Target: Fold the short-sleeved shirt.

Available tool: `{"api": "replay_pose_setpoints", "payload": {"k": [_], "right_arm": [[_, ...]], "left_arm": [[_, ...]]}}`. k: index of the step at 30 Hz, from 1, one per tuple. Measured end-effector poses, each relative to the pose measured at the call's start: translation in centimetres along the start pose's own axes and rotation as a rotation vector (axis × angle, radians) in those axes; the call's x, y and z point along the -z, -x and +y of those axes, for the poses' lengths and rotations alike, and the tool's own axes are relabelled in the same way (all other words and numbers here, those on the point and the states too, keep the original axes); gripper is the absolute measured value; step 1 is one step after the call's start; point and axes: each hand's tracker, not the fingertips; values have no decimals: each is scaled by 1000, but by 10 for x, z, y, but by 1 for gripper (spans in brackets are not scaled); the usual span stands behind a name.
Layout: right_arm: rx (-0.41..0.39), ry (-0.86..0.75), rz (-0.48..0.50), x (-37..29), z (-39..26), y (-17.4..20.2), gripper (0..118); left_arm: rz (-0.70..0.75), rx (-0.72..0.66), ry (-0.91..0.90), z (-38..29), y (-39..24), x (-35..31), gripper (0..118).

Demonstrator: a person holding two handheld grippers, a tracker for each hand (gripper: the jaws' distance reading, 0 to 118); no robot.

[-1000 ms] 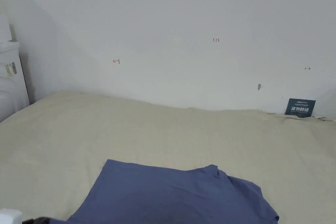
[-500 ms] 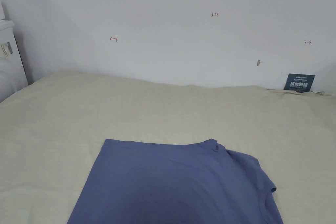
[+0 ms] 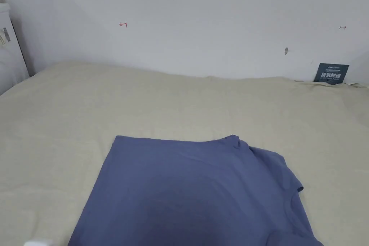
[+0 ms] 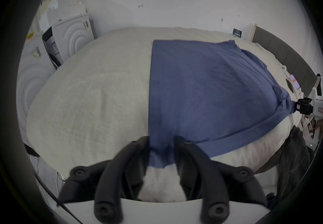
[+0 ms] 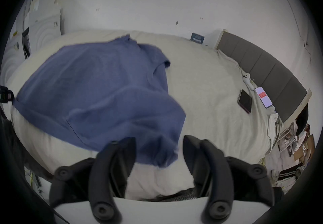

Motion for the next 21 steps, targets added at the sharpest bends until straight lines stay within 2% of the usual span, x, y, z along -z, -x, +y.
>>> {"api": "replay_pose_setpoints", "payload": {"k": [6, 10, 12, 13, 15, 16, 18, 21], "right_arm": [[67, -141, 44, -7, 28, 12, 69], [56, -164, 53, -1, 44, 31, 68], [61, -169, 70, 3, 49, 39, 64], [67, -176, 74, 3, 50, 43, 52], [73, -191, 82, 3, 51, 49, 15], [76, -200, 78, 3, 51, 51, 2], [86, -212, 74, 1, 50, 54, 1], [145, -230, 71, -3, 46, 54, 1]], "left_arm": [[-2, -33, -209, 17, -5, -1, 59], [-2, -52, -213, 26, -20, 10, 58], [-2, -58, -208, 27, -27, 15, 53], [-2, -60, -209, 28, -34, 14, 45], [-6, -62, -218, 26, -40, 14, 26], [-9, -61, -222, 24, -43, 14, 17], [-9, -63, -222, 22, -47, 15, 2], [4, -56, -236, 15, -53, 10, 0]]}}
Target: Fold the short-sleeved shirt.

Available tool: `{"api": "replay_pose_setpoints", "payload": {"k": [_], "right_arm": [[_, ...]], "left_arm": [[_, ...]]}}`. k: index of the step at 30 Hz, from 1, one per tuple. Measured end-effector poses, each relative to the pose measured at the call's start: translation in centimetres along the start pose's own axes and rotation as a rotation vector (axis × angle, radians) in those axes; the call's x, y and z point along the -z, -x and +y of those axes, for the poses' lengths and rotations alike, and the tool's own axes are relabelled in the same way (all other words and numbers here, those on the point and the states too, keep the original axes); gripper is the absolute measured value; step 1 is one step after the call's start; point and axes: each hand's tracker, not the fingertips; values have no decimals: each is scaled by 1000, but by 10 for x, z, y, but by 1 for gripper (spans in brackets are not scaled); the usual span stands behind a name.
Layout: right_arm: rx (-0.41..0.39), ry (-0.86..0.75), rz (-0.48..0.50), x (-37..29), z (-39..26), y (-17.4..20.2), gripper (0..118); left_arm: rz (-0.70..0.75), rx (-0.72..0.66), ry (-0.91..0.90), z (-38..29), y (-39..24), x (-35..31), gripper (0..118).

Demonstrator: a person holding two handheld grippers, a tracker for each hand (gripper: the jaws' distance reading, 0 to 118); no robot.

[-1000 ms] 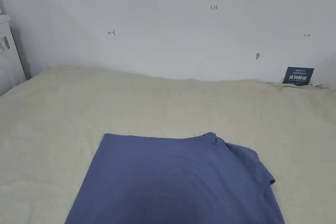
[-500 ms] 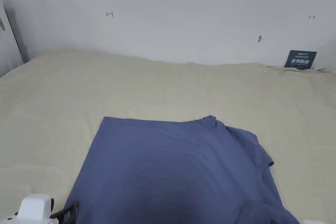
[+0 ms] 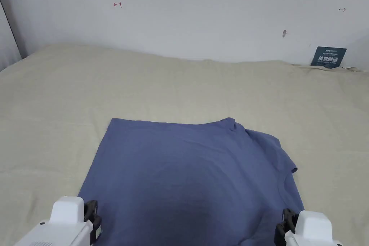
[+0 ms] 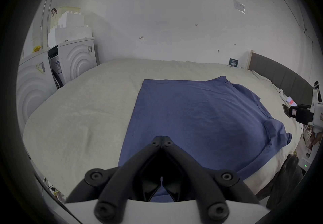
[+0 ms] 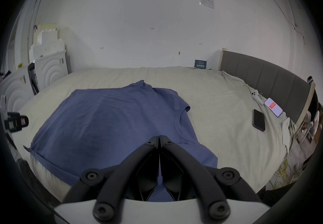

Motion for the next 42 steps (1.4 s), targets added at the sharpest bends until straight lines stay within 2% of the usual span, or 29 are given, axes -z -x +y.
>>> {"api": "replay_pose_setpoints", "payload": {"k": [6, 16, 20, 21, 22, 23, 25, 26, 30, 32, 34, 36, 37, 42], "right_arm": [[-21, -20, -1, -7, -4, 4, 1], [-31, 5, 7, -5, -8, 9, 1], [-39, 9, 20, -2, -8, 13, 1], [-41, 10, 23, -2, -8, 14, 1], [-42, 12, 26, -2, -8, 14, 1], [-42, 13, 28, -2, -8, 15, 1], [-49, 13, 31, -3, -9, 16, 1], [-54, 15, 30, -3, -10, 16, 1], [-57, 21, 30, -3, -12, 15, 1], [-57, 25, 29, -2, -14, 15, 1], [-56, 29, 29, -3, -15, 14, 1], [-55, 29, 29, -5, -16, 13, 1], [-56, 30, 27, -5, -16, 13, 1], [-50, 40, 15, -7, -20, 4, 1]], "left_arm": [[20, -25, -24, -6, 3, -21, 0], [62, -235, 264, -3, 72, -27, 0], [51, -234, 305, -5, 76, -21, 2], [34, -232, 333, -7, 76, -17, 5], [36, -229, 374, -10, 75, -12, 15], [43, -230, 405, -11, 73, -8, 28], [61, -229, 381, -14, 67, -6, 65], [57, -216, 389, -14, 63, -3, 71], [64, -143, 442, -20, 48, 9, 70], [93, -93, 481, -24, 40, 14, 55], [99, -86, 473, -27, 30, 15, 47], [128, -36, 449, -25, 22, 10, 25], [105, -13, 441, -25, 17, 8, 5], [71, 36, 440, -24, 10, 8, 0]]}}
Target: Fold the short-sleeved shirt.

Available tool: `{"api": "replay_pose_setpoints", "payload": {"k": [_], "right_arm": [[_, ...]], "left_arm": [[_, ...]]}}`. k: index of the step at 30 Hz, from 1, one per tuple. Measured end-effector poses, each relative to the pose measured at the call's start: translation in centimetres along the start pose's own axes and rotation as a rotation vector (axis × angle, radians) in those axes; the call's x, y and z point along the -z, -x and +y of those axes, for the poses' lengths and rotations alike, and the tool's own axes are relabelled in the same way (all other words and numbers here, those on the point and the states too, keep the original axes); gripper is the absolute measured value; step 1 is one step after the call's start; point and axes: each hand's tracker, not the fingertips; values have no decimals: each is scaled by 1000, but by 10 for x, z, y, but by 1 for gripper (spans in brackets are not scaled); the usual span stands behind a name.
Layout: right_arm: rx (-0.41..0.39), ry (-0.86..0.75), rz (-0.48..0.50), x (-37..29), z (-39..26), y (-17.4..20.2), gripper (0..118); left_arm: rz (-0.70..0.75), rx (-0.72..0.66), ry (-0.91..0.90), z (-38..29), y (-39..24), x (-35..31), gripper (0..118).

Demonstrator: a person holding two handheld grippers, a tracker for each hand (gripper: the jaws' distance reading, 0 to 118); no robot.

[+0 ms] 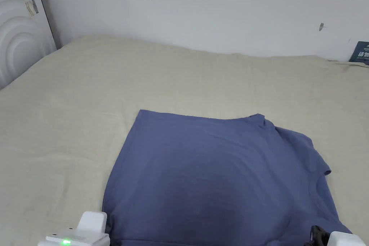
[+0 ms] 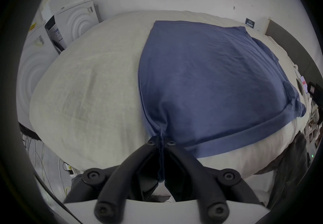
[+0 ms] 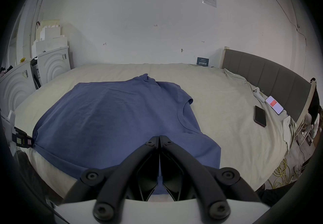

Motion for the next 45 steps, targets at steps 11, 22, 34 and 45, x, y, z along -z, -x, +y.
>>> {"api": "replay_pose_setpoints", "payload": {"k": [11, 22, 34, 45], "right_arm": [[26, 214, -54, 3, -10, -73, 13], [66, 409, 29, 40, -42, -84, 39], [-4, 138, 19, 11, -17, -73, 6], [-48, 52, 22, 83, 78, -64, 6]], "left_arm": [[-57, -103, -68, -1, 37, -9, 0], [-48, -109, -79, -4, 32, -11, 0], [-92, -186, -314, 1, 45, -29, 0], [-74, -139, -314, 114, 49, 5, 0]]}}
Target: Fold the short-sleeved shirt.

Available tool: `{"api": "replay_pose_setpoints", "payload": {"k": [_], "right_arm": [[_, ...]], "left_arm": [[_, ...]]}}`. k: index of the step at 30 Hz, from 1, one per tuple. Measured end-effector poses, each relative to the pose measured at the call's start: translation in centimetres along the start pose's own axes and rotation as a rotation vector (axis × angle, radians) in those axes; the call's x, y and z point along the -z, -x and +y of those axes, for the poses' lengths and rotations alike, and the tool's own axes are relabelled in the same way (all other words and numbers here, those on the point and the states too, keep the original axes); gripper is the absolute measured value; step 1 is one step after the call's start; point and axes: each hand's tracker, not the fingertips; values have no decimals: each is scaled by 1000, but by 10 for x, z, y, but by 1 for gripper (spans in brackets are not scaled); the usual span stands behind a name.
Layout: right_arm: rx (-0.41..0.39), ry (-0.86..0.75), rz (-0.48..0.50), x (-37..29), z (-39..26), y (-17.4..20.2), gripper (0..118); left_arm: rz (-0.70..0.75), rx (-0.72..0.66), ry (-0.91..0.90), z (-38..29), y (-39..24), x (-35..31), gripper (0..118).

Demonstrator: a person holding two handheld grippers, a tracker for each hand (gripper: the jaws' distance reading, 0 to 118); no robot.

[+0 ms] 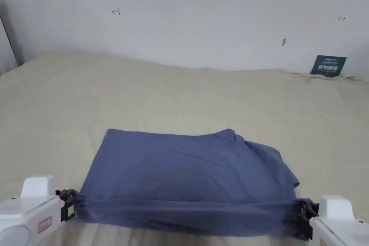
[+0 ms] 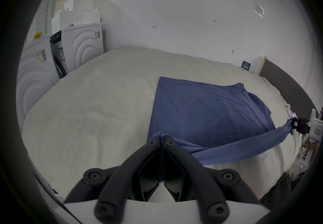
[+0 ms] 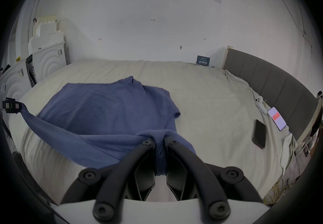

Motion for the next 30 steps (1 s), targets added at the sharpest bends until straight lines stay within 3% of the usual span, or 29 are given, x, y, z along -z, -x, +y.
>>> {"api": "replay_pose_setpoints", "payload": {"k": [7, 14, 24, 26, 28, 30], "right_arm": [[-12, 70, -20, 80, 38, 2, 7], [-60, 180, -37, 140, 36, 10, 7], [-39, 206, -13, 159, 20, 9, 9], [0, 177, -1, 148, 22, 7, 19], [34, 115, 13, 128, 25, 7, 39], [57, 64, 24, 109, 28, 8, 42]], "left_arm": [[13, 20, 121, 49, -13, 70, 0], [39, 28, 241, 52, -25, 126, 0], [34, 36, 237, 46, -43, 113, 1], [3, 24, 208, 50, -32, 115, 7], [-12, 36, 160, 53, -33, 96, 20], [-43, 42, 67, 53, -28, 81, 25]]}}
